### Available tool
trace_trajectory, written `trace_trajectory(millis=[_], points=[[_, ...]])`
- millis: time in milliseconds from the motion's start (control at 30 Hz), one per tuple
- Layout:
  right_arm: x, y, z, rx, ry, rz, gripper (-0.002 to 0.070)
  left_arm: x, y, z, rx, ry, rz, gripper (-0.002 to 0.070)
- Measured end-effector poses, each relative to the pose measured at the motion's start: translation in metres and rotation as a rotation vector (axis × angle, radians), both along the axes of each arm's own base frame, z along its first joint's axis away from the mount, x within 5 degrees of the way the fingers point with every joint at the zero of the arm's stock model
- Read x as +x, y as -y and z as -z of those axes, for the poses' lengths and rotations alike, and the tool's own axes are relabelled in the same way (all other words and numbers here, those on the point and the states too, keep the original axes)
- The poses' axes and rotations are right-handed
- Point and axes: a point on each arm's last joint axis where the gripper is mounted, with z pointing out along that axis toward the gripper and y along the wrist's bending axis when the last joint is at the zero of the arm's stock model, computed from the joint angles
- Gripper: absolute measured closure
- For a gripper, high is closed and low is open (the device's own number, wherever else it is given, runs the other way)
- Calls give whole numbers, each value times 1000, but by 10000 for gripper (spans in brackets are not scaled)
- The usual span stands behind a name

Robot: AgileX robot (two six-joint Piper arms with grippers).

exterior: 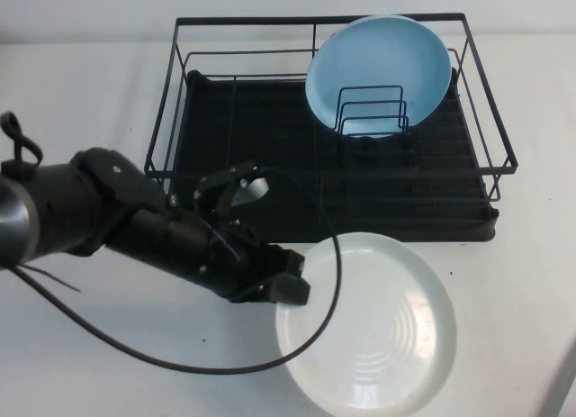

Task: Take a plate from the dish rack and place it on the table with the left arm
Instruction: Place the plate from the table

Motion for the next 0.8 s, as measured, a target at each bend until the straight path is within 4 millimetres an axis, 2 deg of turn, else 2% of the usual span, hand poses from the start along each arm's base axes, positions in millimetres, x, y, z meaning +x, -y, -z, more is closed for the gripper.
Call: trace_trajectory(millis=[233,333,500,567,733,800], points=[[0,0,0,0,0,0,694,9,-45,28,57,11,-97,629],[0,0,0,0,0,0,694,14,-54,34,62,29,-89,629],[0,0,0,0,0,0,694,17,-57,36,66,88,-43,608],[0,0,0,0,0,0,694,18,-58,36,85,122,-24,557],[0,0,0,0,0,0,694,23,-64,40,152,189,-23,340],[0,0,0,0,0,0,694,24,-66,40,162,196,-31,293]])
